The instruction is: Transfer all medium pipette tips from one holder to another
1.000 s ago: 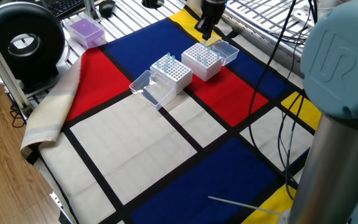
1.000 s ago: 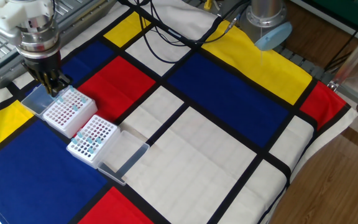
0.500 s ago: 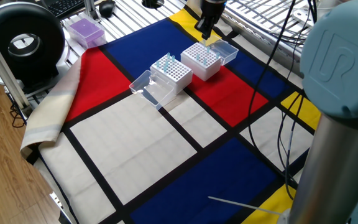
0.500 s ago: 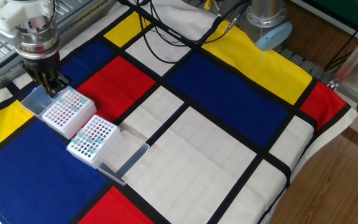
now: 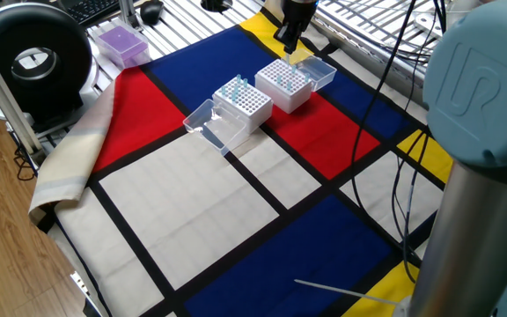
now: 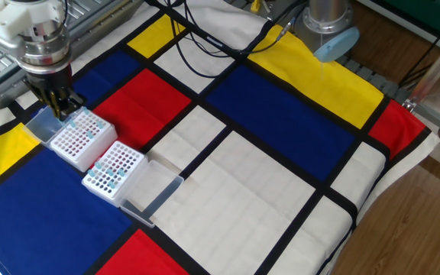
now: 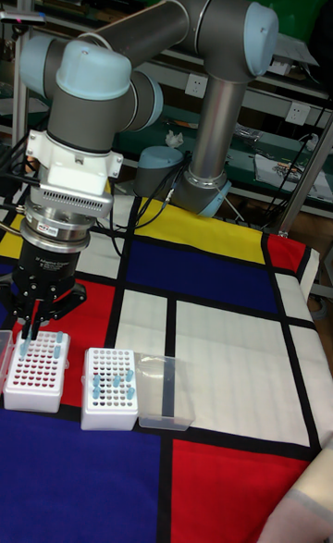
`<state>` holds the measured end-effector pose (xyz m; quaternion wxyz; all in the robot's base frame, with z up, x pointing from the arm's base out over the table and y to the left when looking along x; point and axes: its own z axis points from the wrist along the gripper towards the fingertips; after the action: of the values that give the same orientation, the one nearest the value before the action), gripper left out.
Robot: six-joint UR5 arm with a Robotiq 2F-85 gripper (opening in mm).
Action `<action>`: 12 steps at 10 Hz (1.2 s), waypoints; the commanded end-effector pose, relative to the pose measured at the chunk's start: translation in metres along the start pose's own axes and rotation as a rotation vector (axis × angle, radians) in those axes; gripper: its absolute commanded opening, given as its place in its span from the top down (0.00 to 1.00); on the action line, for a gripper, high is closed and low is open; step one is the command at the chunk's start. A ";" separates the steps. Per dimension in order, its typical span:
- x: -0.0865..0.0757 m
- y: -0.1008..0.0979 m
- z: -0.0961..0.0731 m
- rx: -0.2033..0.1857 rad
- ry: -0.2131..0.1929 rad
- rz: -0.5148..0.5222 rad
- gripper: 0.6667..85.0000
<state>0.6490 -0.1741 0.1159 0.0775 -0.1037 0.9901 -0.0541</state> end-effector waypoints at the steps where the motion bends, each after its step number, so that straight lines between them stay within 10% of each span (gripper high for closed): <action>1: -0.002 0.002 -0.002 -0.009 -0.008 0.006 0.90; 12: -0.012 0.000 0.002 -0.010 -0.017 -0.011 0.91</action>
<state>0.6578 -0.1719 0.1151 0.0819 -0.1113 0.9890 -0.0523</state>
